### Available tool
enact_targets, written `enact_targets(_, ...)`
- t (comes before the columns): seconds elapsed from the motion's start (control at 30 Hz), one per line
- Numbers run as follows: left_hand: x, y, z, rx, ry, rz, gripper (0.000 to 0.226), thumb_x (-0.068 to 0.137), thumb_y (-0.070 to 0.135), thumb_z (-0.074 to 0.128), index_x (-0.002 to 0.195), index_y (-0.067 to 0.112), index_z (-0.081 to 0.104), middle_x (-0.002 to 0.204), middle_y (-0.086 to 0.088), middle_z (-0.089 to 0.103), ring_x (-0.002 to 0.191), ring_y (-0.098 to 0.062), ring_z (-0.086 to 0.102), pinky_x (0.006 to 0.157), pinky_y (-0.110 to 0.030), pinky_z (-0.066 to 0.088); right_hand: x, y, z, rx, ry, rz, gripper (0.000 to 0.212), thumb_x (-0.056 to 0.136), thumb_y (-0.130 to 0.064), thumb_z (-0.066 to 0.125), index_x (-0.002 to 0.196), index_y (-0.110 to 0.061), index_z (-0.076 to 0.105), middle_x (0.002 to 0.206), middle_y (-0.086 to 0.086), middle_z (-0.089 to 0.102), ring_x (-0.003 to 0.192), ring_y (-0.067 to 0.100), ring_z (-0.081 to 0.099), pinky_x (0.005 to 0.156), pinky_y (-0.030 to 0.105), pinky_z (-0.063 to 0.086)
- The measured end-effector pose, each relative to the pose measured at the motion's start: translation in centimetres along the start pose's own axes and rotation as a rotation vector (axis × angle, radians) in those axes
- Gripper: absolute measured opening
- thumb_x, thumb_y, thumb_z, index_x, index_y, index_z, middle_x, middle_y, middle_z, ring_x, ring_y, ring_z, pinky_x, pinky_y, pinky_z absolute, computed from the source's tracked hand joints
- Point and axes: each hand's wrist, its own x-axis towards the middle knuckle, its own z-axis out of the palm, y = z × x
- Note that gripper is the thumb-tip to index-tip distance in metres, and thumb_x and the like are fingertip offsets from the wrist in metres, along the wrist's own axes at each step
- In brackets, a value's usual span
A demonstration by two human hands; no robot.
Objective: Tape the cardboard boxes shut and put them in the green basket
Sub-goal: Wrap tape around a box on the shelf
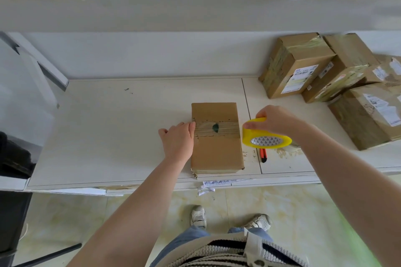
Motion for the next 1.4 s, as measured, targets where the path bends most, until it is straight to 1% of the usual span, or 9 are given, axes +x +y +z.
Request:
enact_targets(0.17, -0.2, -0.1, 0.0, 0.013, -0.001, -0.019, 0.047, 0.106, 0.033, 0.017, 0.084, 0.028, 0.058, 0.066, 0.007, 0.047, 0.065, -0.020, 0.049, 0.072, -0.034, 0.016, 1.5, 0.6, 1.0, 0.033, -0.022, 0.006, 0.050, 0.070, -0.077, 0.062, 0.071, -0.027, 0.057, 0.069, -0.006, 0.057, 0.066, 0.007, 0.053, 0.053, 0.023, 0.033)
enact_targets(0.3, -0.4, 0.0, -0.1, 0.020, -0.003, -0.041, 0.050, 0.106, 0.036, 0.017, 0.085, 0.022, 0.061, 0.067, 0.006, 0.051, 0.066, -0.021, 0.051, 0.073, -0.034, 0.018, 2.7, 0.5, 1.9, 0.024, -0.032, 0.018, 0.061, 0.068, -0.079, 0.062, 0.092, -0.023, 0.063, 0.075, -0.009, 0.056, 0.071, 0.008, 0.053, 0.060, 0.026, 0.038)
enact_targets(0.43, -0.5, 1.1, -1.2, 0.042, 0.076, -0.065, 0.028, 0.104, 0.037, 0.035, 0.113, 0.018, 0.055, 0.109, -0.002, 0.058, 0.100, -0.024, 0.056, 0.094, -0.040, 0.028, 3.2, 0.0, 2.5, -0.003, -0.032, 0.023, 0.072, 0.067, -0.080, 0.062, 0.106, -0.020, 0.064, 0.074, -0.012, 0.051, 0.079, 0.015, 0.055, 0.065, 0.028, 0.040)
enact_targets(0.57, 0.2, 4.7, -1.7, 0.032, 0.161, 0.147, 0.056, 0.103, 0.032, 0.035, 0.153, 0.009, 0.022, 0.163, -0.014, 0.010, 0.150, -0.030, 0.012, 0.119, -0.047, -0.002, 3.4, -0.3, 2.4, -0.035, -0.023, 0.016, 0.074, 0.067, -0.081, 0.060, 0.108, -0.019, 0.066, 0.077, -0.009, 0.055, 0.080, 0.015, 0.057, 0.065, 0.028, 0.041)
enact_targets(0.73, 0.5, 7.0, 0.1, 0.153, 0.009, 0.257, 0.070, 0.104, 0.044, 0.018, 0.153, 0.006, -0.013, 0.161, -0.014, -0.022, 0.149, -0.028, -0.019, 0.122, -0.048, -0.005, 3.3, -0.4, 2.5, -0.062, -0.020, 0.024, 0.074, 0.069, -0.079, 0.060, 0.112, -0.019, 0.066, 0.084, -0.006, 0.058, 0.082, 0.016, 0.057, 0.068, 0.029, 0.042)
enact_targets(0.9, 0.8, 6.7, -0.1, 0.179, -0.086, 0.265, 0.067, 0.105, 0.045, 0.016, 0.155, 0.007, -0.008, 0.163, -0.012, -0.015, 0.150, -0.027, -0.015, 0.122, -0.047, -0.004, 3.2, -0.6, 2.6, -0.077, -0.030, 0.034, 0.073, 0.072, -0.078, 0.059, 0.115, -0.019, 0.066, 0.087, -0.005, 0.059, 0.085, 0.017, 0.057, 0.071, 0.030, 0.042)
enact_targets(1.07, 0.9, 8.2, -1.8, -0.271, 0.191, 0.456, 0.047, 0.105, 0.022, 0.031, 0.148, 0.007, 0.037, 0.157, -0.010, 0.032, 0.146, -0.026, 0.028, 0.120, -0.035, 0.018, 3.1, -0.7, 2.7, -0.121, -0.004, 0.020, 0.075, 0.073, -0.079, 0.057, 0.117, -0.019, 0.065, 0.090, -0.006, 0.058, 0.084, 0.015, 0.053, 0.068, 0.029, 0.039)
enact_targets(1.23, 1.2, 7.6, 0.4, 0.098, -0.093, 0.372, 0.058, 0.107, 0.017, 0.026, 0.155, 0.008, -0.005, 0.164, -0.009, -0.009, 0.151, -0.024, -0.010, 0.122, -0.035, -0.005, 3.1, -0.3, 2.9, -0.095, -0.010, 0.033, 0.076, 0.074, -0.078, 0.058, 0.120, -0.019, 0.064, 0.105, -0.001, 0.066, 0.087, 0.015, 0.053, 0.072, 0.030, 0.042)
enact_targets(1.4, 1.2, 9.1, -1.2, -0.078, 0.176, 0.460, 0.053, 0.105, 0.023, 0.019, 0.155, 0.005, 0.014, 0.163, -0.013, 0.010, 0.151, -0.029, 0.006, 0.123, -0.039, 0.002, 3.0, -0.3, 3.2, -0.107, -0.006, 0.031, 0.074, 0.073, -0.079, 0.057, 0.117, -0.020, 0.065, 0.091, -0.004, 0.062, 0.083, 0.015, 0.057, 0.067, 0.029, 0.042)
